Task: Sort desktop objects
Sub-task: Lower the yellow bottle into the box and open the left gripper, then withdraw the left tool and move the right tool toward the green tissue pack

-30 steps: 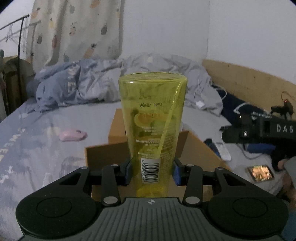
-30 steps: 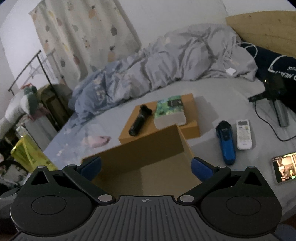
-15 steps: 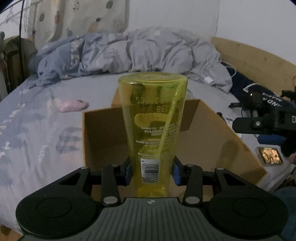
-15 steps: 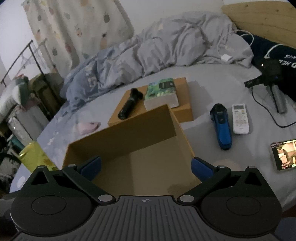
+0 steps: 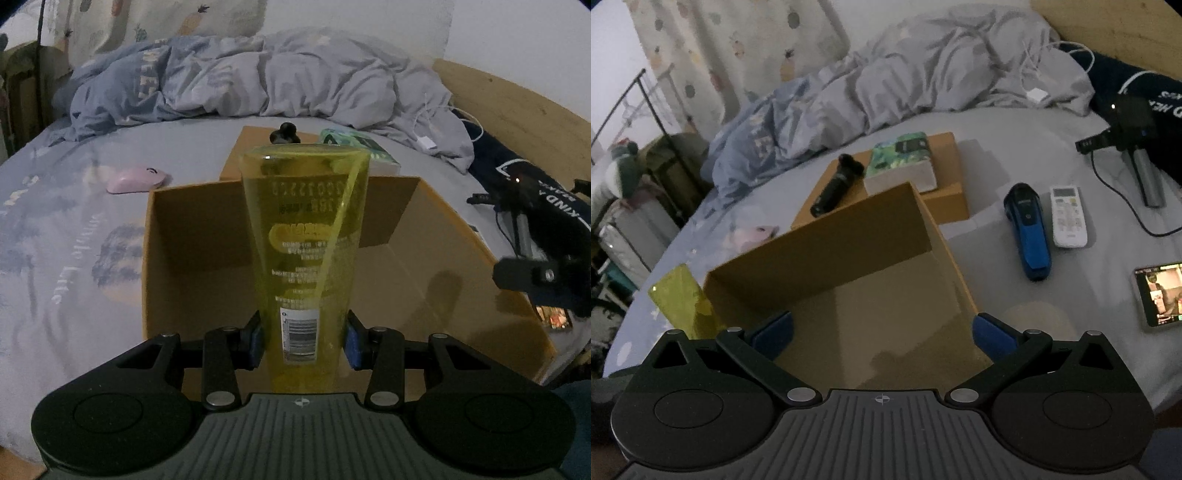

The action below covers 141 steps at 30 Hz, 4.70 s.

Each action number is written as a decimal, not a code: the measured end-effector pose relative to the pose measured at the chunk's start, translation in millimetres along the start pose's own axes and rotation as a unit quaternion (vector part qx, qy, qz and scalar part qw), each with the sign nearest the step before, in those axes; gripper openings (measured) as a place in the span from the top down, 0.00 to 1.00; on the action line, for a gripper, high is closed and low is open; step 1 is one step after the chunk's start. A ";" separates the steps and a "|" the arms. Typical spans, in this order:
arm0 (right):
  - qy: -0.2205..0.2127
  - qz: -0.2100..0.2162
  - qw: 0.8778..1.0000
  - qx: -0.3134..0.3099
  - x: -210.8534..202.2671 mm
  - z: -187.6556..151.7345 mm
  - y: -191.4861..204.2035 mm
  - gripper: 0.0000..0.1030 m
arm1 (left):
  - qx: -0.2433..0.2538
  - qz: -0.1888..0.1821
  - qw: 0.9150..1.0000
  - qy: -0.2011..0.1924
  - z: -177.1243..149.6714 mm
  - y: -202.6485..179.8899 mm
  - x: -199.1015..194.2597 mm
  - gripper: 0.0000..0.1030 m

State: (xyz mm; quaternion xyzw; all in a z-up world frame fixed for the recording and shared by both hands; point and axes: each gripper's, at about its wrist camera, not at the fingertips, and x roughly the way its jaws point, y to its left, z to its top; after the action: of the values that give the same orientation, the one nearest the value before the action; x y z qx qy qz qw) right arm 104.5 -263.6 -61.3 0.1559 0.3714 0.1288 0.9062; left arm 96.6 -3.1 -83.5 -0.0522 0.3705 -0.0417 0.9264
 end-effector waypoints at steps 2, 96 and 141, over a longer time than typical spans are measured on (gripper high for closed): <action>0.004 -0.002 1.000 0.002 3.6 -1.4 -2.5 0.00 | -0.010 0.000 1.000 0.004 1.6 2.3 4.3 0.59; -0.070 -0.029 0.995 -0.067 -10.3 48.6 8.9 0.00 | -0.078 -0.074 0.993 -0.047 23.2 -1.5 2.2 0.00; 0.023 -0.061 0.978 -0.196 213.3 187.5 51.5 0.00 | -0.183 0.034 0.979 -0.082 44.5 62.3 -3.0 0.00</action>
State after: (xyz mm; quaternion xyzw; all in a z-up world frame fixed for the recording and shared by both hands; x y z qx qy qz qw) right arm 379.5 -176.9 -50.1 -0.0504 0.3680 0.1475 0.9167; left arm 127.5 61.9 -57.3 -0.2113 0.2965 0.0627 0.9292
